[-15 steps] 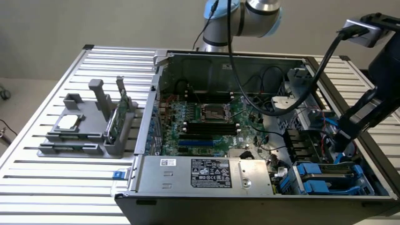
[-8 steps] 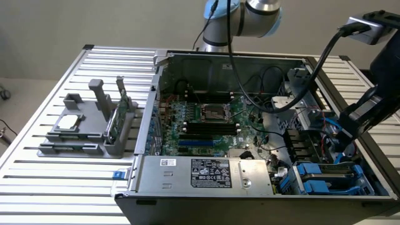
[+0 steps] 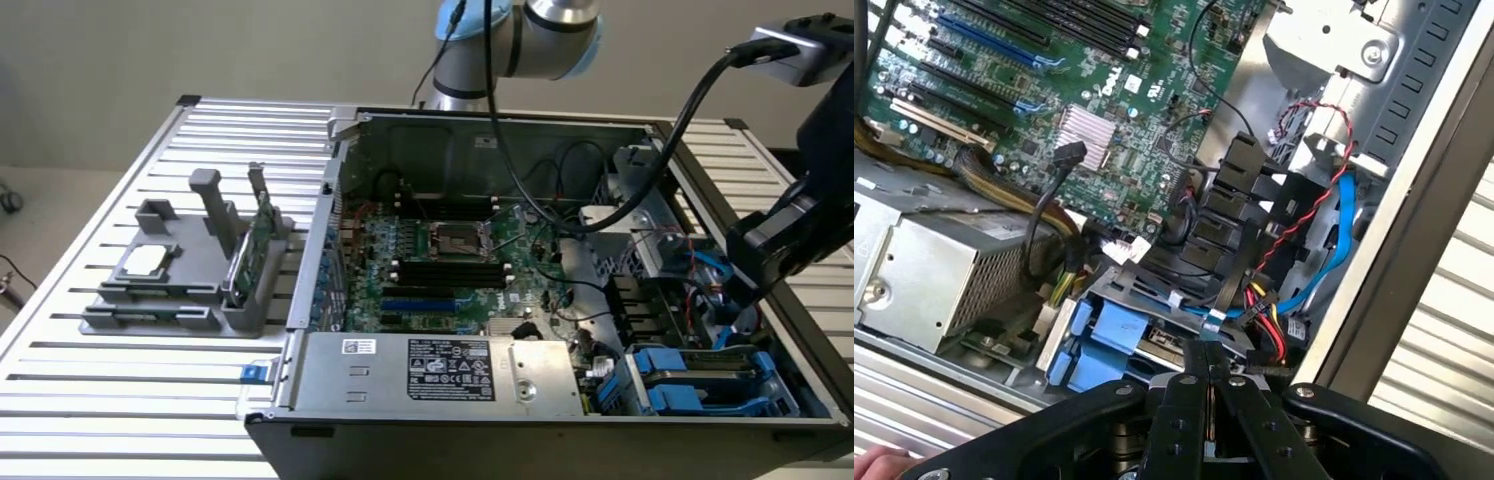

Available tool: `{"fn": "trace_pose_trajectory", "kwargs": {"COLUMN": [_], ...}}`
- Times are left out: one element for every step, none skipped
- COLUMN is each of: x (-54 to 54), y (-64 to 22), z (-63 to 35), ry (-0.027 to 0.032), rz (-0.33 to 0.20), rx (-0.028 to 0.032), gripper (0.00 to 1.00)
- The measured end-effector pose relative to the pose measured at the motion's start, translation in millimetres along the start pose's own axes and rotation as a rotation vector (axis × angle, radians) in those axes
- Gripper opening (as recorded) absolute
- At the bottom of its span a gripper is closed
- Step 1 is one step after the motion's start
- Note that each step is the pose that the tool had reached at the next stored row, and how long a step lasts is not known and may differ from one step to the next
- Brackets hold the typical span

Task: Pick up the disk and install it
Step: 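Insert the first disk wire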

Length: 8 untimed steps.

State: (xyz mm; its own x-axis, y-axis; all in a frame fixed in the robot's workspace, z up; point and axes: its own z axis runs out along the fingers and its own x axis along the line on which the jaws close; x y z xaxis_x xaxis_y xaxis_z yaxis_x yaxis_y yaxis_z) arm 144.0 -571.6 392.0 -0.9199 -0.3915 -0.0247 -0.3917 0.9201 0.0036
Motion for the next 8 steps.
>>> {"fn": "trace_pose_trajectory", "kwargs": {"x": [-0.1, 0.0, -0.1, -0.1, -0.1, 0.0, -0.1, -0.1], "y": [0.0, 0.0, 0.0, 0.0, 0.0, 0.0, 0.0, 0.0], "z": [-0.6, -0.8, -1.0, -1.1, -1.1, -1.2, -1.2, -1.3], "ry": [-0.0012, -0.0026, -0.0038, -0.0050, -0.0058, -0.0065, -0.0071, -0.0076], "rz": [0.010, 0.020, 0.031, 0.042, 0.053, 0.066, 0.078, 0.090], "rx": [0.0009, 0.0013, 0.0018, 0.0021, 0.0024, 0.0028, 0.0028, 0.0029], "gripper": [0.11, 0.11, 0.11, 0.11, 0.11, 0.11, 0.11, 0.11]}}
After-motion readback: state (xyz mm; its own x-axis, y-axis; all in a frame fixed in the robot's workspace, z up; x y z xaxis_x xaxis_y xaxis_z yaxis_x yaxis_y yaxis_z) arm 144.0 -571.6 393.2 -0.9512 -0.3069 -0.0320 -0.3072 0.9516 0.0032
